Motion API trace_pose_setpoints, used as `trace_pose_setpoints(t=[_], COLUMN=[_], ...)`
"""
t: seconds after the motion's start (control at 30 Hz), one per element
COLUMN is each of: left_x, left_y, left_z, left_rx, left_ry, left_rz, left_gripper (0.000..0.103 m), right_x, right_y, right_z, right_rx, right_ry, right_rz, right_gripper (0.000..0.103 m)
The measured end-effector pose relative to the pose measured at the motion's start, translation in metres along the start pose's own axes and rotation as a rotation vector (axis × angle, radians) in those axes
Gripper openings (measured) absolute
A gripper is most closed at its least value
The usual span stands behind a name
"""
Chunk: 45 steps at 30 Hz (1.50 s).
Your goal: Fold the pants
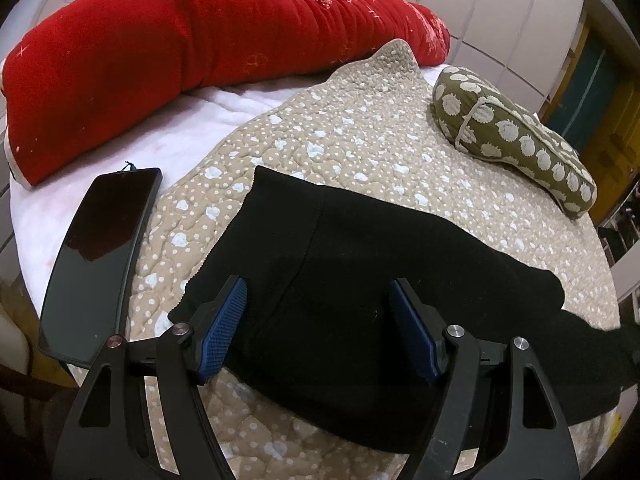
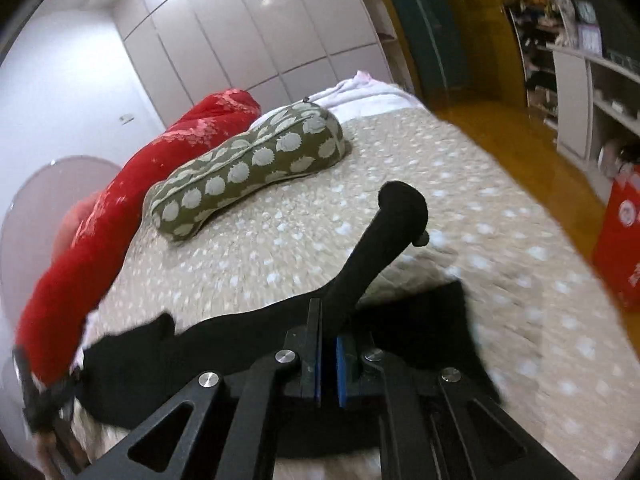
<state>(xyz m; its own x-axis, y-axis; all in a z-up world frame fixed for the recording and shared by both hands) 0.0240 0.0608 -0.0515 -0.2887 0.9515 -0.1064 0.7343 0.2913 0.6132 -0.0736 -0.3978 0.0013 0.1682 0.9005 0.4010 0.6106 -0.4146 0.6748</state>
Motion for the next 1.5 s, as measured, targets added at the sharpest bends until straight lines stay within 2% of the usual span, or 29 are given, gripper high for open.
trace_pose_setpoints(t=[0.1, 0.23, 0.3, 0.37, 0.43, 0.53, 0.6, 0.7, 0.73, 0.8, 0.9, 1.03, 1.13, 1.23, 1.37, 1.4, 1.47, 1.5], left_x=[0.001, -0.001, -0.001, 0.001, 0.001, -0.003, -0.008, -0.01, -0.01, -0.006, 0.011, 0.041, 0.057, 0.064, 0.063, 0.062, 0.062, 0.062], left_y=[0.0, -0.002, -0.004, -0.005, -0.006, -0.006, -0.007, -0.006, -0.006, -0.007, -0.002, 0.011, 0.017, 0.019, 0.018, 0.018, 0.018, 0.019], left_z=[-0.001, -0.003, -0.008, -0.013, -0.02, -0.029, -0.037, -0.041, -0.039, -0.036, -0.039, -0.04, -0.036, -0.031, -0.025, -0.024, -0.025, -0.026], left_rx=[-0.001, -0.004, -0.01, -0.017, -0.022, -0.025, -0.041, -0.053, -0.043, -0.023, -0.037, -0.052, -0.051, -0.04, -0.022, -0.017, -0.02, -0.025], left_ry=[-0.002, 0.011, 0.009, 0.008, 0.0, -0.025, -0.036, -0.031, -0.03, -0.023, 0.001, 0.044, 0.072, 0.06, 0.049, 0.041, 0.04, 0.043], left_rz=[-0.003, 0.006, 0.014, 0.017, 0.019, 0.029, 0.047, 0.06, 0.063, 0.049, 0.009, -0.049, -0.083, -0.105, -0.103, -0.104, -0.099, -0.098], left_gripper=[0.074, 0.074, 0.074, 0.074, 0.074, 0.074, 0.074, 0.074, 0.074, 0.074, 0.074, 0.074, 0.074, 0.074, 0.074, 0.074, 0.074, 0.074], right_x=[-0.013, -0.035, -0.039, -0.041, -0.046, -0.045, -0.036, 0.0, 0.021, 0.055, 0.12, 0.212, 0.255, 0.289, 0.303, 0.304, 0.305, 0.304], right_y=[-0.021, -0.043, -0.042, -0.039, -0.034, -0.027, -0.024, -0.021, -0.022, -0.024, -0.031, -0.067, -0.1, -0.132, -0.152, -0.157, -0.159, -0.155], right_z=[-0.005, 0.028, 0.02, 0.004, -0.015, -0.032, -0.033, -0.02, -0.009, 0.008, 0.038, 0.061, 0.066, 0.073, 0.096, 0.1, 0.109, 0.111], right_rx=[0.038, 0.115, 0.097, 0.072, 0.048, -0.005, -0.014, 0.009, 0.037, 0.07, 0.141, 0.245, 0.278, 0.279, 0.317, 0.322, 0.322, 0.327], right_ry=[-0.013, -0.052, -0.037, -0.101, -0.19, -0.193, -0.151, 0.011, 0.082, 0.165, 0.31, 0.507, 0.556, 0.533, 0.509, 0.498, 0.481, 0.486], right_rz=[0.024, 0.067, 0.094, 0.078, 0.066, 0.095, 0.091, 0.034, -0.013, -0.083, -0.195, -0.403, -0.585, -0.784, -0.89, -0.912, -0.923, -0.902], right_gripper=[0.005, 0.005, 0.012, 0.021, 0.021, 0.021, 0.021, 0.021, 0.021, 0.021, 0.023, 0.027, 0.028, 0.03, 0.03, 0.029, 0.008, 0.007])
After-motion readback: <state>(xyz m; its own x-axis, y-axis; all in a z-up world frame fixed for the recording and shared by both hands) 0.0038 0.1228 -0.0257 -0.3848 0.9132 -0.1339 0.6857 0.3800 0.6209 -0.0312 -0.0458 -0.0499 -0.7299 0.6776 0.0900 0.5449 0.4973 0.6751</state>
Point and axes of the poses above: each gripper's, at about its wrist camera, not at the fingertips, and z roughly the way its jaws point, x to its left, y to its top, the point moved 3 cm from there along z, roughly the way its jaws point, and after that the axes turned 6 degrees about y, right-handed, at the moved point
